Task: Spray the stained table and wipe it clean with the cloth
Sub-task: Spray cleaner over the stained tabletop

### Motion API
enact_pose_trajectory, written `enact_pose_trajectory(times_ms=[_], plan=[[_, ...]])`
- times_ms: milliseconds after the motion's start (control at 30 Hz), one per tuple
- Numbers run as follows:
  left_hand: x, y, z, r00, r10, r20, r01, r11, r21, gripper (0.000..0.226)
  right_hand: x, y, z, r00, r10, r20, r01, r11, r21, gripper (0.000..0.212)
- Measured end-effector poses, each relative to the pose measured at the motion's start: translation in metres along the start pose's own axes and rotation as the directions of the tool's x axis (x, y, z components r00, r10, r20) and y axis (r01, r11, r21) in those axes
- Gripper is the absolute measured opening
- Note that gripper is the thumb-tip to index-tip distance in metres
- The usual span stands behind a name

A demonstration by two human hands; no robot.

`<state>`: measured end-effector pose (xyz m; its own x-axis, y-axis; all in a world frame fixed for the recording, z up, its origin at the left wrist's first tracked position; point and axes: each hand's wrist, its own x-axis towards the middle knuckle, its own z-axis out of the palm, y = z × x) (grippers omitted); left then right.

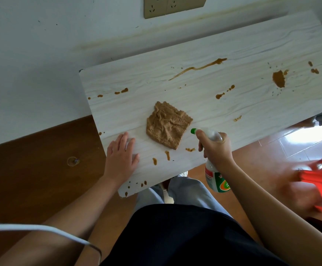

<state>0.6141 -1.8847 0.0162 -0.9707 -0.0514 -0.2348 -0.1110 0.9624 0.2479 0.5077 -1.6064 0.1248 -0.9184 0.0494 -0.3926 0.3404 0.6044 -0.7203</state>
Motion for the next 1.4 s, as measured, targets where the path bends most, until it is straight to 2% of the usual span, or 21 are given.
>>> enact_pose_trajectory(times_ms=[133,267,467,600,767,900,1033,1100,1200,1400], plan=[[0.000,0.001,-0.001,1.000,-0.007,-0.021,0.007,1.000,0.001,0.055,0.010,-0.010,0.003,1.000,0.004,-0.009,-0.004,0.998,0.056,0.041],[0.001,0.003,0.000,1.000,-0.023,-0.018,0.023,1.000,-0.013,0.055,0.023,-0.013,0.004,0.992,0.079,-0.099,-0.076,0.997,0.026,0.047],[0.001,0.008,0.000,0.998,-0.056,-0.024,0.055,0.997,-0.045,0.053,0.030,-0.006,-0.002,0.989,0.110,-0.098,-0.112,0.994,-0.009,0.054],[0.002,0.011,0.000,0.997,-0.075,-0.024,0.073,0.996,-0.050,0.052,0.031,0.001,-0.009,0.994,0.100,-0.052,-0.098,0.995,0.027,0.048],[0.002,0.017,-0.002,0.994,-0.107,0.000,0.107,0.992,-0.060,0.052,0.030,0.003,-0.012,1.000,-0.010,0.009,0.010,0.999,0.042,0.052],[0.004,0.027,-0.007,0.985,-0.165,0.046,0.167,0.984,-0.060,0.052,0.041,0.000,-0.014,0.999,-0.037,0.034,0.035,0.998,0.046,0.053],[0.010,0.039,-0.010,0.968,-0.238,0.083,0.243,0.968,-0.056,0.056,0.060,-0.012,-0.030,0.990,-0.078,0.119,0.071,0.995,0.064,0.040],[0.011,0.043,-0.010,0.963,-0.256,0.085,0.259,0.965,-0.032,0.055,0.071,-0.021,-0.039,0.972,-0.139,0.187,0.121,0.987,0.105,0.027],[0.017,0.055,-0.014,0.949,-0.302,0.085,0.304,0.952,-0.016,0.057,0.097,-0.035,-0.058,0.928,-0.260,0.267,0.234,0.964,0.125,0.030],[0.031,0.080,-0.020,0.881,-0.452,0.137,0.459,0.888,-0.024,0.061,0.154,-0.072,-0.091,0.831,-0.492,0.259,0.499,0.865,0.041,0.021]])
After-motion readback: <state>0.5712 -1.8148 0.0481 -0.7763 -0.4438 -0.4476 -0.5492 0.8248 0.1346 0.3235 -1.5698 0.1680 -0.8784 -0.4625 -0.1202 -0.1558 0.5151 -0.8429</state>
